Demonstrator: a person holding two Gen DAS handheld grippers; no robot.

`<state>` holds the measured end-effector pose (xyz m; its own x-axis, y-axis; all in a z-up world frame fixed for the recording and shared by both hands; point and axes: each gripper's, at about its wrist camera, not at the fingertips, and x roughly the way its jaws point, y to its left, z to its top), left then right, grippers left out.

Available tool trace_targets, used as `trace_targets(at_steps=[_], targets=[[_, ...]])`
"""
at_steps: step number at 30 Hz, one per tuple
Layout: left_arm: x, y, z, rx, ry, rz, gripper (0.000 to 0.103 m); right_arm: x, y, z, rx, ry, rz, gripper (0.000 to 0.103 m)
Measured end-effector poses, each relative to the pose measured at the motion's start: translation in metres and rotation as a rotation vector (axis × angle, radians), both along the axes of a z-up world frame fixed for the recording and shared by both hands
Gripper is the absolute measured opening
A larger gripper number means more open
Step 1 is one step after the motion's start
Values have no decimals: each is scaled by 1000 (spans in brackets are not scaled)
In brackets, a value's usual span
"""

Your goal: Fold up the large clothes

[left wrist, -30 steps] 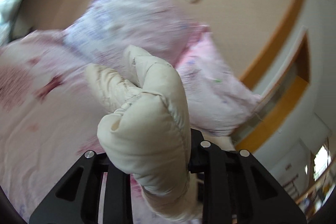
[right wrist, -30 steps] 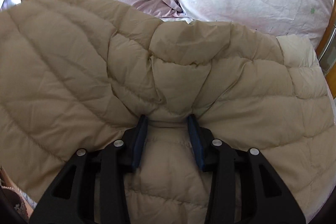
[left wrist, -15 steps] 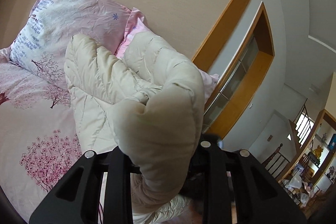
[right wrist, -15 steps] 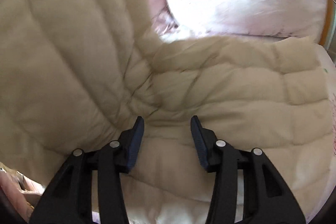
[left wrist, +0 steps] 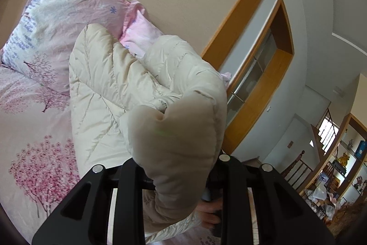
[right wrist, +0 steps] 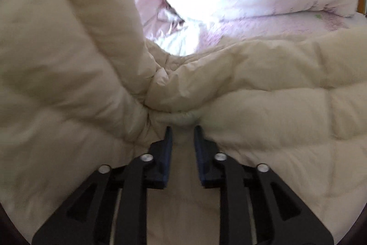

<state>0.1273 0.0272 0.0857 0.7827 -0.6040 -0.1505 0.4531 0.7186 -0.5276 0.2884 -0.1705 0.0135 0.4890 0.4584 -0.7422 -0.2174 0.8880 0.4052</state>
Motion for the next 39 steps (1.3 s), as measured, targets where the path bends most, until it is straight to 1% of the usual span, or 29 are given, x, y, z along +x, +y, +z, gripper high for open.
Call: trace_targets(at_steps=[4, 6, 8, 11, 14, 15, 16, 17, 19, 20, 22, 23, 24, 25, 26, 28, 29, 30, 32, 35, 37, 39], targets=[[-1, -19, 4, 13, -17, -46, 26, -31, -41, 9, -26, -56, -56, 28], [1, -31, 4, 23, -21, -72, 26, -38, -62, 4, -49, -52, -96, 28], [4, -47, 3, 38, -18, -106, 26, -43, -74, -2, -58, -38, -124, 28], [11, -73, -1, 66, -3, -164, 26, -44, -91, -13, -47, -17, -150, 28], [18, -103, -13, 114, 31, -219, 26, -51, -107, -9, -53, -50, -183, 28], [20, -113, -19, 138, 44, -235, 26, -54, -118, -5, -58, -70, -214, 30], [21, -123, -24, 164, 57, -246, 26, -58, -130, -3, -53, -81, -241, 38], [22, -131, -26, 190, 65, -253, 26, -59, -142, -1, -39, -87, -270, 41], [23, -147, -33, 250, 76, -260, 26, -63, -173, 2, 24, -91, -332, 45], [24, -155, -36, 288, 77, -263, 26, -66, -191, 4, 71, -88, -369, 46], [20, -169, -42, 348, 73, -267, 26, -71, -213, 5, 158, -87, -394, 55], [19, -176, -45, 380, 67, -268, 26, -72, -221, 5, 214, -84, -387, 58], [17, -181, -47, 408, 62, -269, 27, -71, -228, 4, 292, -69, -356, 64], [15, -189, -49, 449, 52, -264, 27, -70, -231, 3, 338, -50, -326, 67], [13, -193, -51, 475, 43, -263, 29, -70, -234, 3, 379, -29, -294, 68], [9, -203, -57, 540, 19, -262, 30, -56, -226, -3, 463, 16, -213, 78], [7, -207, -59, 563, 11, -263, 30, -52, -223, -6, 487, 36, -179, 79], [4, -212, -61, 593, -2, -266, 31, -56, -221, -7, 495, 44, -162, 79], [0, -220, -65, 641, -21, -272, 32, -53, -211, -8, 495, 60, -122, 83], [-5, -232, -74, 706, -42, -292, 35, -46, -190, -11, 436, 90, -82, 84], [-9, -239, -79, 746, -56, -301, 39, -50, -179, -6, 399, 89, -65, 85], [-10, -243, -81, 766, -66, -300, 43, -51, -168, 0, 352, 79, -52, 85]])
